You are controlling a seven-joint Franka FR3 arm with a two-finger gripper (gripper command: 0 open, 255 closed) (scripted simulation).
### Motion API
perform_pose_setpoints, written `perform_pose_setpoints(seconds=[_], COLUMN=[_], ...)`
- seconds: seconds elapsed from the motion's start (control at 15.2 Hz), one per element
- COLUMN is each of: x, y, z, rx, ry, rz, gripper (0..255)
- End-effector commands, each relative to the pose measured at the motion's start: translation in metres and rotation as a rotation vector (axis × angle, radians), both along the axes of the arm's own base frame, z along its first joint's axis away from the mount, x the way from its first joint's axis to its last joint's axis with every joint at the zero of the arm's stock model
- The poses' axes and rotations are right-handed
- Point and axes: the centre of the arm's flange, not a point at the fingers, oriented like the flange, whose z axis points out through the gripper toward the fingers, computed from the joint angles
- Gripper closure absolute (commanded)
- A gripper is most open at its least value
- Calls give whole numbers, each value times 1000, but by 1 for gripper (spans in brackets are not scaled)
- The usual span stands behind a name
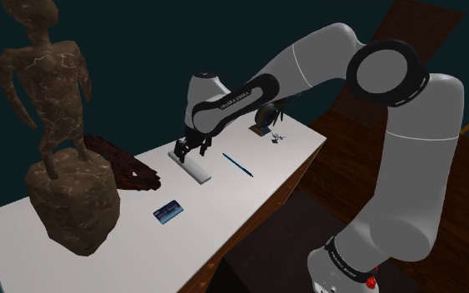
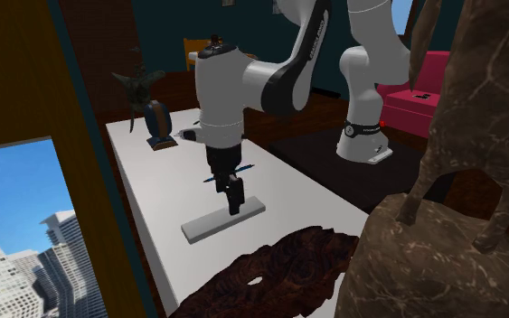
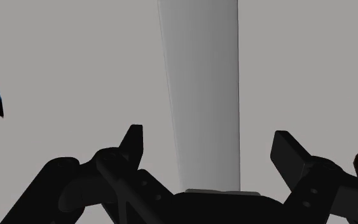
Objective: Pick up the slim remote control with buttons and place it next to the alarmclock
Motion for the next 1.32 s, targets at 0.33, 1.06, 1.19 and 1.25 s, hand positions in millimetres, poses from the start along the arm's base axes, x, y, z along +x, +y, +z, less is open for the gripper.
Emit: perform_pose_setpoints(seconds=[0.33,1.06,1.19,1.25], x=[4,4,4,4], y=[2,2,2,2], z=[-39,-42,-42,-42], rx=[-1,-1,-1,-1], ry=[0,0,0,0], rz=[-1,-1,-1,-1], gripper=[0,255,255,255])
